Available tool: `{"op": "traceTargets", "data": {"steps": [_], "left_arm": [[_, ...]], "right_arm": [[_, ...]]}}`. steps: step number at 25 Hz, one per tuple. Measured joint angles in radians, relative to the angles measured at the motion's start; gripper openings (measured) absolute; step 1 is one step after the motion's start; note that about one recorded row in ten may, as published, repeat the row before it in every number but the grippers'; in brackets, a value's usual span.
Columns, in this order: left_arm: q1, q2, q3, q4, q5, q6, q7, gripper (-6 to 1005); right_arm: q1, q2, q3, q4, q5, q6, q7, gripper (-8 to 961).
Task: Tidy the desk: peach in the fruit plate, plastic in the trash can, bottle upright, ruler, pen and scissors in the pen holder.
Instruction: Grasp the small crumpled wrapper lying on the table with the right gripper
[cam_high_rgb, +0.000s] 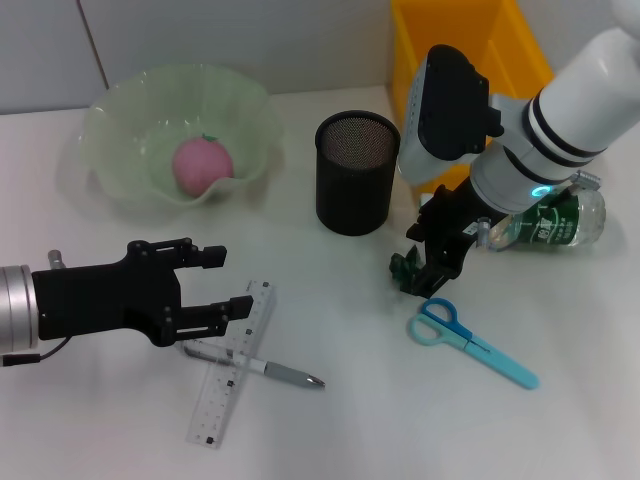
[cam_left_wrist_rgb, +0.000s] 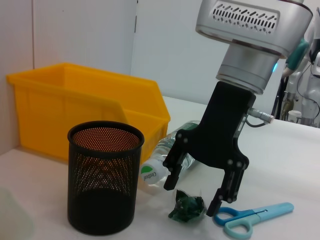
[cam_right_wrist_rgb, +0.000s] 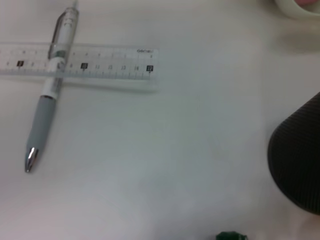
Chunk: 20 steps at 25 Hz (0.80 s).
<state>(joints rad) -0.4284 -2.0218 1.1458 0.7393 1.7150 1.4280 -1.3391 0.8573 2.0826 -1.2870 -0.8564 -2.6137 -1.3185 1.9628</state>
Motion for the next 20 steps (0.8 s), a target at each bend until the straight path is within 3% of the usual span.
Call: {"op": "traceTargets", "data": {"steps": [15,20], "left_arm": [[-0.001,0.0,0.0,0.0,0.0,0.0,0.004,725],[-0.001,0.0,0.0,0.0,0.0,0.001,0.004,725]], "right_arm": [[0.013,0.002,-0.015,0.07,0.026,0.064,-0.008,758],[0.011,0.002,-0.015,0.075,0.032,0.071,-0.008,587]]}}
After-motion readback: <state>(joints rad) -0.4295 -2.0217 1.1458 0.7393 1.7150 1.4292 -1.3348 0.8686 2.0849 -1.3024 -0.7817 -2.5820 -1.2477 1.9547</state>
